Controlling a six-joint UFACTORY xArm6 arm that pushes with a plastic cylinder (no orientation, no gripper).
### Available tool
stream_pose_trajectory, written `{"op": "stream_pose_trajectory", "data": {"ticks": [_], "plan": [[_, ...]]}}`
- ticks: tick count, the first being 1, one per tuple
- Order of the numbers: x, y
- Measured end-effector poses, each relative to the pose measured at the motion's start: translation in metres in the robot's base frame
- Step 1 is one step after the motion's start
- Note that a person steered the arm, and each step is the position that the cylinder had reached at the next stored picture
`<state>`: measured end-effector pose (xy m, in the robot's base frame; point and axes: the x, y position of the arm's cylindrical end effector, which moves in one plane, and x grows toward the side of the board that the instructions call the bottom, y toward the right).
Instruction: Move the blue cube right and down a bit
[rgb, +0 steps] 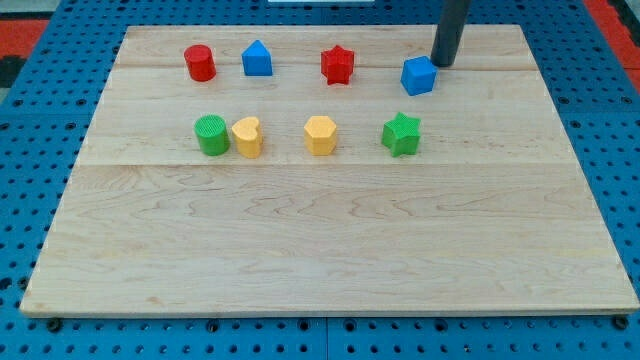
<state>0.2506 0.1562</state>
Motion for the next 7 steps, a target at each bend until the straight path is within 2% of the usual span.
{"op": "stream_pose_trajectory", "data": {"ticks": [1, 3, 4, 5, 6, 7], "plan": [[0.040, -0.052], [0.085, 0.023], [0.051, 0.014], [0.062, -0.054], [0.105, -0.059], [0.109, -0.022]]}}
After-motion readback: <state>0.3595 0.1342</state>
